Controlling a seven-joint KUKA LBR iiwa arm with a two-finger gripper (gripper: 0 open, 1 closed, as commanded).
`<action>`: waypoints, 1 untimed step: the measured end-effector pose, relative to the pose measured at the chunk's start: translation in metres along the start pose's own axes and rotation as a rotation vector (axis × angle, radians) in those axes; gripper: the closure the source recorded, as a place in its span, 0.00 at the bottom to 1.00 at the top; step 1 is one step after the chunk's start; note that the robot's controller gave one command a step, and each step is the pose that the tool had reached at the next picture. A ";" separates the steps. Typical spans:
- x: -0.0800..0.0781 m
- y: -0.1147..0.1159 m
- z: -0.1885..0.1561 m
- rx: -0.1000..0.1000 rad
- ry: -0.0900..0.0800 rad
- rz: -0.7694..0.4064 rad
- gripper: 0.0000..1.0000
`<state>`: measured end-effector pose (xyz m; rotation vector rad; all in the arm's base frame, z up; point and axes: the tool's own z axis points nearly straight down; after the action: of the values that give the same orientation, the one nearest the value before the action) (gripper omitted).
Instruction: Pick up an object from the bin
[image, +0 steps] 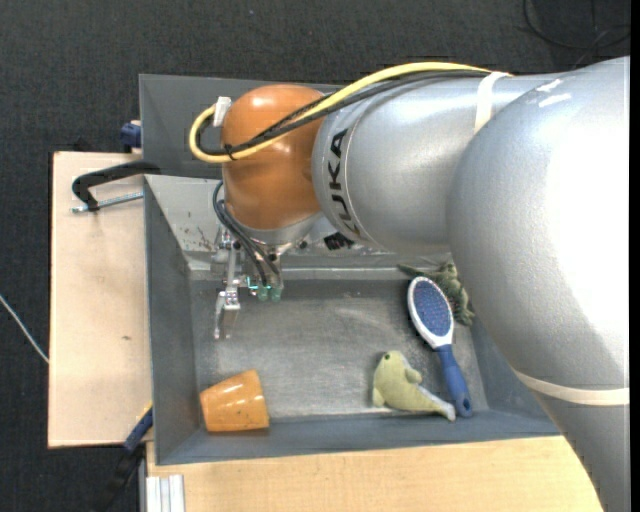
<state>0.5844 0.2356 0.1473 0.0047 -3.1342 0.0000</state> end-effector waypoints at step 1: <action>-0.017 -0.012 0.076 0.000 -0.009 -0.314 0.00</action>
Offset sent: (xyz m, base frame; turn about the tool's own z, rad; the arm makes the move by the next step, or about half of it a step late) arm 0.0154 -0.0127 -0.0773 -0.3141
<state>0.6007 0.2238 0.0712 0.4965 -3.1039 -0.0018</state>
